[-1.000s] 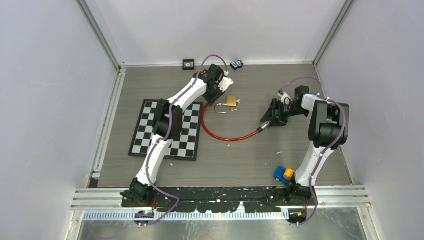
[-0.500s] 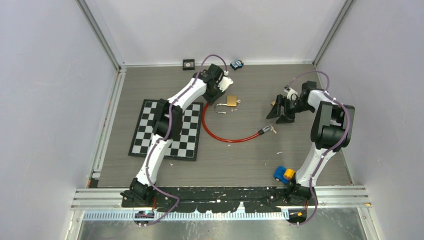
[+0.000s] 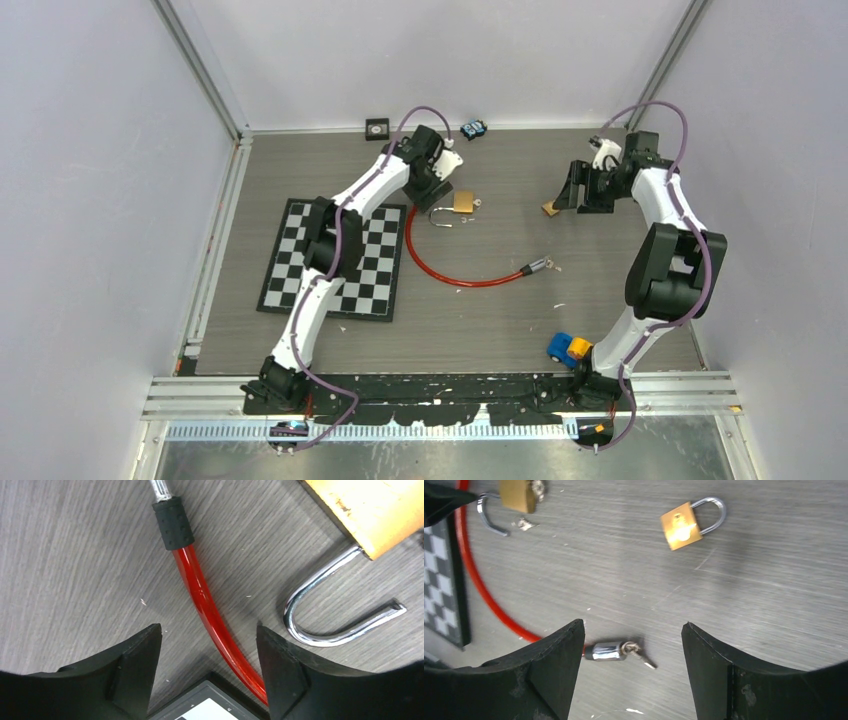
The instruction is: Unlock with the key
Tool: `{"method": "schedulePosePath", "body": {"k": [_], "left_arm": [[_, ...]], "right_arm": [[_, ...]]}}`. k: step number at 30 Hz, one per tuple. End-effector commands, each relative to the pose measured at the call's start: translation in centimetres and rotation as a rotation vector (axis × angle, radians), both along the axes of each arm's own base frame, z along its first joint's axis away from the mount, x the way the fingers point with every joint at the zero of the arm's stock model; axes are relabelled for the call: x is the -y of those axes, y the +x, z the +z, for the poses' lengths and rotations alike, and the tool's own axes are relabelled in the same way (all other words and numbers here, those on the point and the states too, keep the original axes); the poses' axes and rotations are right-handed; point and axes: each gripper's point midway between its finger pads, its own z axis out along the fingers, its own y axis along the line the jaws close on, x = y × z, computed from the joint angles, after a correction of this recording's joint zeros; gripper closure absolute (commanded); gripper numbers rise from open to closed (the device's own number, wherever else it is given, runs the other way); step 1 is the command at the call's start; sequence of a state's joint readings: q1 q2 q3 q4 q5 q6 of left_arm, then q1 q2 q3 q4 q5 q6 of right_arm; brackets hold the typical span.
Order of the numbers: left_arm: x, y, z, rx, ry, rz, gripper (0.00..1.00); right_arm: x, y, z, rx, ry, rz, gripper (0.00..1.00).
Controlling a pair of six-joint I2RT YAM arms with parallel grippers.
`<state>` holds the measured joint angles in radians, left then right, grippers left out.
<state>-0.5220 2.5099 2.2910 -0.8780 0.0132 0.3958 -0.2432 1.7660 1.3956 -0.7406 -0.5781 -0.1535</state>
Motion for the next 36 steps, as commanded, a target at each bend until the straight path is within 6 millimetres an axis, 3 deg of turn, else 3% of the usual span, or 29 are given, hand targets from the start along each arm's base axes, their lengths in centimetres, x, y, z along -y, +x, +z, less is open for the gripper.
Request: {"method": "schedulePosePath", "body": {"k": [1,9,14,23,36], "left_arm": [[0.5,-0.2,4.8,0.037,-0.070,0.004,0.24],[0.8,-1.8,10.2,0.101,-0.172,-0.019,0.16],[0.8,-3.6,12.7,0.116,-0.236,-0.032,0.15],[0.4,-6.3,13.9,0.096,-0.278,-0.057,0.14],[-0.3,-6.7,13.8,0.099,-0.245,-0.076,0.14]], "right_arm": [[2.1,3.1,1.6,0.122,-0.181,-0.008,0.24],[1.2,6.4,-1.2,0.129,-0.378,0.136,0.24],[0.9,7.1,-2.7,0.088,-0.424,0.210,0.25],[0.6,7.8,-5.5,0.042,-0.469,0.295,0.29],[-0.4,8.2,-7.4,0.021,-0.492,0.380,0.33]]}}
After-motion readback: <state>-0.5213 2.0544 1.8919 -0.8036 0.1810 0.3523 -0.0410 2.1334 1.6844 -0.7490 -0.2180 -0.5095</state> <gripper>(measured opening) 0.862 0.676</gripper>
